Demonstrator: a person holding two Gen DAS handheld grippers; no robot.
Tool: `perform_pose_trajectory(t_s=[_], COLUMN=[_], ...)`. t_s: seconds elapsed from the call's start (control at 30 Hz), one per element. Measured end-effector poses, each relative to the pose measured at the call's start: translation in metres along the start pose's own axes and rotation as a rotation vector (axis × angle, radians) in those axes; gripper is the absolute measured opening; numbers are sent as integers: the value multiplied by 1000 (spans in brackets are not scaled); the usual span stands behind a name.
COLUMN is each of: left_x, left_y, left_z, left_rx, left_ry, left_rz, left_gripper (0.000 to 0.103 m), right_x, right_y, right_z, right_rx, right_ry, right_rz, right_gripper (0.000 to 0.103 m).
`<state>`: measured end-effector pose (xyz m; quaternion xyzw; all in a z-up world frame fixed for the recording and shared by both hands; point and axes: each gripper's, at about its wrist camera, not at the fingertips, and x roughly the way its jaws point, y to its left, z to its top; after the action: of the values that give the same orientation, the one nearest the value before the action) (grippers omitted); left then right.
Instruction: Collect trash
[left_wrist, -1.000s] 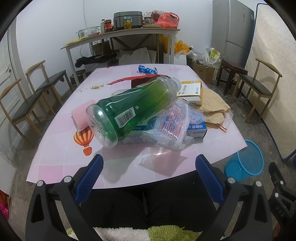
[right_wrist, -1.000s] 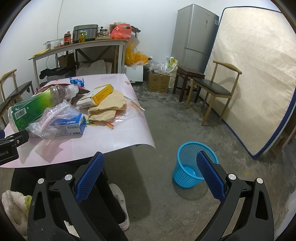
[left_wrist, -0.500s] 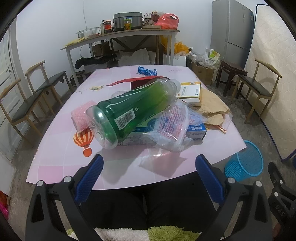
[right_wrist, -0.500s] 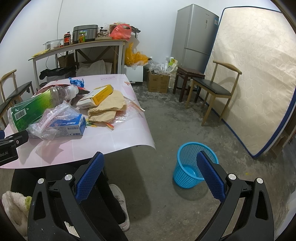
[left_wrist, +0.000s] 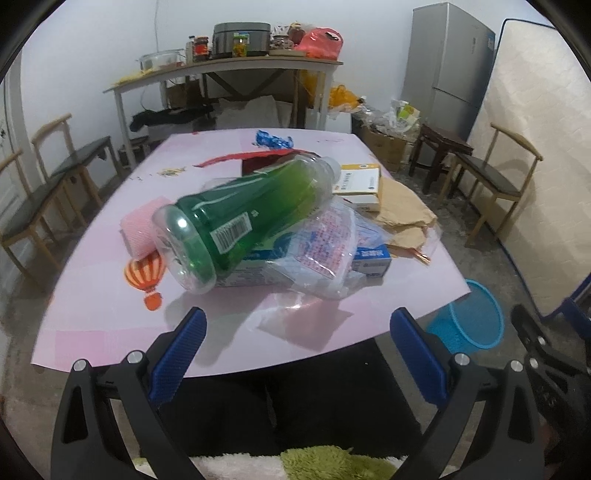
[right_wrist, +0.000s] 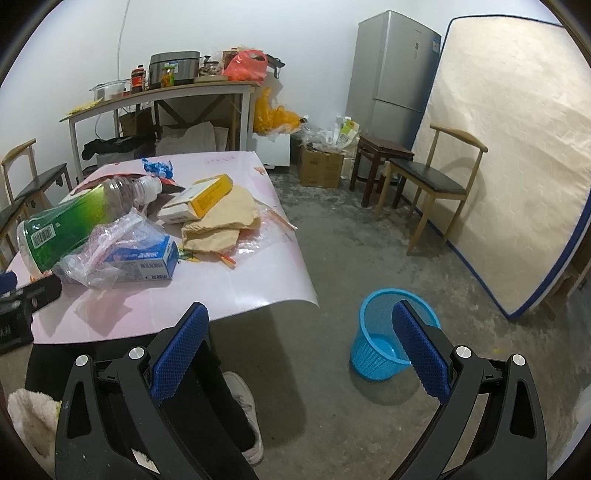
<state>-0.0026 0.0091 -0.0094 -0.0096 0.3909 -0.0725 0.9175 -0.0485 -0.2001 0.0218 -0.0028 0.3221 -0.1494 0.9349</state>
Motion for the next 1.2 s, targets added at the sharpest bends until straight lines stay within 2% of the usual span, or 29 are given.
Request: perform_pose_trajectory(t_s=[0.13,0.23,0.4,0.5,0.6,0.67,0.77,0.87,0.97,1.03,1.13,1.2], left_x=[-3,-10,-28,-38,-44,-45,-39,-21,16,45,102,121], left_y=[13,30,48,68,98,124,157,184,204,211,225,229], left_z=[1,3,10,20,31,38,51,62,75,81,92,94], left_rx=[-55,-142,-184,-205,-240,-283,-285,-309,-344,-364,-449,-507], left_ry=[-14,-54,-115,-137,-178,-211,-254,-231,-118,-39,147,207], left_rz=[-108,-231,-299,-385,-433,-404,-308,-232,-143,-114,-124,-127], left_gripper=[97,98,97,97,98,97,98,97,97,97,97,97], right_x=[4,5,4,8,13,14,22,34,46,54,60,63], right_y=[4,11,26,32,34,35,37,38,38,40,41,39], right_z=[10,20,42,57,70,76,83,86,86,87,89,92], right_rx=[4,9,15,29,29,26,28,47,65,64,74,86], right_ry=[-23,-64,-164,-188,-200,-202,-190,-159,-129,-107,-95,-93], right_rz=[33,69,165,217,246,270,305,334,354,365,381,391], right_gripper=[96,96,96,96,96,96,95,96,96,96,96,96])
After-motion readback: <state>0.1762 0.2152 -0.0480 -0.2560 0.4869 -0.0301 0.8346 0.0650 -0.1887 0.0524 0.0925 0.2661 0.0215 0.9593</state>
